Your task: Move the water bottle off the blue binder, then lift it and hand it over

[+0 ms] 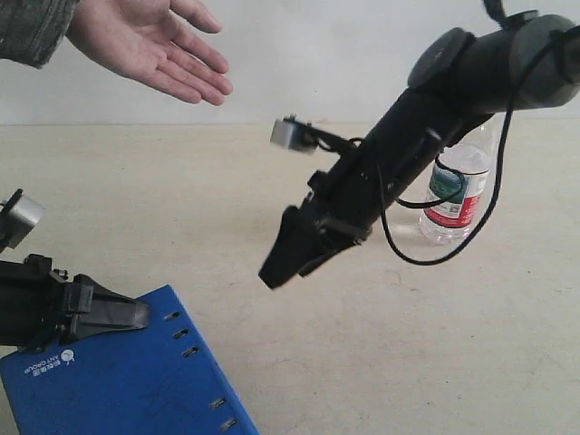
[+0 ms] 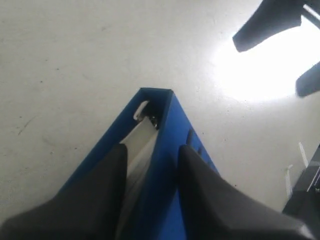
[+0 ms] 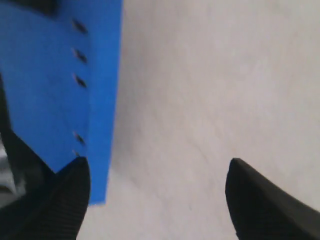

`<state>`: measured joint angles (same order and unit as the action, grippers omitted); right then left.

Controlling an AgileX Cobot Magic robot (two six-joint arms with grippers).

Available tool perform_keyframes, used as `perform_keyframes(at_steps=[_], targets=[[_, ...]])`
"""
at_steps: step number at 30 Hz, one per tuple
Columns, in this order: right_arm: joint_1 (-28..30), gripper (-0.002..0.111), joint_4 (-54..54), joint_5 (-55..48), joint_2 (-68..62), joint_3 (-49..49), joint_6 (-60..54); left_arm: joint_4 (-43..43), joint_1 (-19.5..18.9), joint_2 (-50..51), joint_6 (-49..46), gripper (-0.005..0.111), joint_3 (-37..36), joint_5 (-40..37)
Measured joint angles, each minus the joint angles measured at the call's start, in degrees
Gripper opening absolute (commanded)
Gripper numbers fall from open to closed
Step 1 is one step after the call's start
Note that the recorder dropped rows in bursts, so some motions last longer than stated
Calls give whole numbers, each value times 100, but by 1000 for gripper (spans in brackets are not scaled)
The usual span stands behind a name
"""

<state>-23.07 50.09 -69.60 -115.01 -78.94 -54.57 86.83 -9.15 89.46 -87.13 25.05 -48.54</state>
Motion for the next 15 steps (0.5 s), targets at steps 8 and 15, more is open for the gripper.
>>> perform_keyframes(at_steps=[8,15], targets=[[168,68,1243,13,-84,0,-926,21,0,0,-105,4,0,-239],[-471,68,1020,376,-353,0,-985,130,0,0,-375,4,0,-382]])
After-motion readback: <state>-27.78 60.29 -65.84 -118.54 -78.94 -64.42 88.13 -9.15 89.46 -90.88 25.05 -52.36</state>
